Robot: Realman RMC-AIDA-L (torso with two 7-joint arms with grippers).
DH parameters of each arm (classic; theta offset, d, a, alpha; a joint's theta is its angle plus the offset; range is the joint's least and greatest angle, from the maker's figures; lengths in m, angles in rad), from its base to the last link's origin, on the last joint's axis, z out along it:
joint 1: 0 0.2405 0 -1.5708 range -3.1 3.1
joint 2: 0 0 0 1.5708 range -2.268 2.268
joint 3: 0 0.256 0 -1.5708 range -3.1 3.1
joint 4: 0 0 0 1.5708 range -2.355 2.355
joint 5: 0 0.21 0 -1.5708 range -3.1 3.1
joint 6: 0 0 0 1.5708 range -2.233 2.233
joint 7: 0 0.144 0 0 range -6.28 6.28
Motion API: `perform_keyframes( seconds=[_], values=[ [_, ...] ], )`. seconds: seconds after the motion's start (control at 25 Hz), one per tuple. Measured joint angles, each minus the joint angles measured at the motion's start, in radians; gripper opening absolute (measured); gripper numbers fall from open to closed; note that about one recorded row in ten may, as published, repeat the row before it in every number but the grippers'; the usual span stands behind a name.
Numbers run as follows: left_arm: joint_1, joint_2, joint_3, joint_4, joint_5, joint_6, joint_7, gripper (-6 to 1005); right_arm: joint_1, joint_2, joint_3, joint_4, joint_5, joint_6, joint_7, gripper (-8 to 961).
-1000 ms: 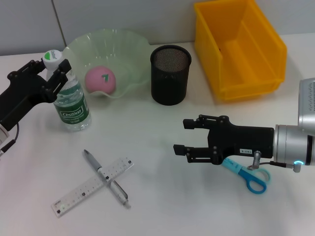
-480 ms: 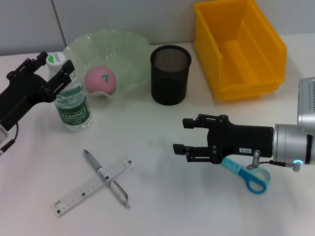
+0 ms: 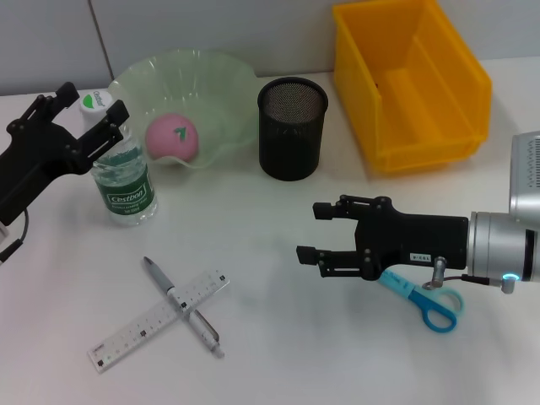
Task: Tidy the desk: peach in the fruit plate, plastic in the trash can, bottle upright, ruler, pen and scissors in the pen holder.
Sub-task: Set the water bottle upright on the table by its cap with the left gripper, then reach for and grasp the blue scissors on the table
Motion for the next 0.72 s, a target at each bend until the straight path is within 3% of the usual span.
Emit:
perform_keyframes(
  seconds=[0.16,0.36,0.44,0.72],
  values=[
    [0.032,0.007,0.0,0.035,0.003,0.096,-0.083,810,-0.002,0.0,0.0,0.0,0.011,0.008,0.005,765],
    [0.112,0.009,0.023,0.168,0.015,0.219,-0.257,844,-0.008,-0.003,0.005,0.0,0.053,0.011,0.008,764],
    [0.165,0.014,0.091,0.273,0.024,0.277,-0.381,844,-0.008,-0.004,0.022,-0.001,0.059,0.01,0.012,764],
    [0.224,0.03,0.253,0.394,0.025,0.342,-0.494,843,-0.005,-0.004,0.027,-0.01,0.066,0.002,0.045,763]
  ],
)
